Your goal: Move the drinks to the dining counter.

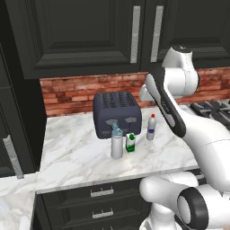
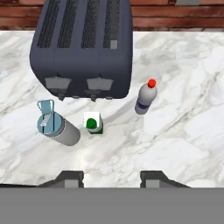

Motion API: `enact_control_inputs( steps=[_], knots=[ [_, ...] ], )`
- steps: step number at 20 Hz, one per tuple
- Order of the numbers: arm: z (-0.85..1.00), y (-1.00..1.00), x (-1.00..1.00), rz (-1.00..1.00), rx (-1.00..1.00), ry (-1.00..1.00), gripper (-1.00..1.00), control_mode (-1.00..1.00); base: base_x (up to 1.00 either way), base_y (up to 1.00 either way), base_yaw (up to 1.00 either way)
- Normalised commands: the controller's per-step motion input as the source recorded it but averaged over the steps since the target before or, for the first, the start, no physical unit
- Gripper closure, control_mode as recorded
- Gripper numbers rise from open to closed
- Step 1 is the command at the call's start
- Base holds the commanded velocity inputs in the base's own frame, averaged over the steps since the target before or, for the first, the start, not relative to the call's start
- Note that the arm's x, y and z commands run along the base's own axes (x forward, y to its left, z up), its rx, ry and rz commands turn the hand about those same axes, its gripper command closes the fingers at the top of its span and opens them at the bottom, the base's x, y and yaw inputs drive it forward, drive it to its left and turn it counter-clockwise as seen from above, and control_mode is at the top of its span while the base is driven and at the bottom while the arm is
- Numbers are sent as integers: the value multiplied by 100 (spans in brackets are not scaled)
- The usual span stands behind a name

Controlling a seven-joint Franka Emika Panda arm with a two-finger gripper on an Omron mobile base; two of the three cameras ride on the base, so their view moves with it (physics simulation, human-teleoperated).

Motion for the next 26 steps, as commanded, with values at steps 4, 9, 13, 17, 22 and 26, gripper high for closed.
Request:
enact_control_inputs(
  steps=[4,9,13,17,22,26],
  knots=[
    [0,0,-16,0,0,-5,-100,-100,0,0,0],
    [0,0,-59,0,0,-8,-100,-100,0,0,0],
    [0,0,-65,0,0,-5,-100,-100,0,0,0],
    [-9,-9,-50,-1,0,0,-100,-100,0,0,0],
    [-13,-26,-32,0,0,0,-100,-100,0,0,0],
    [-10,-37,-24,0,0,0,-100,-100,0,0,0]
  ],
)
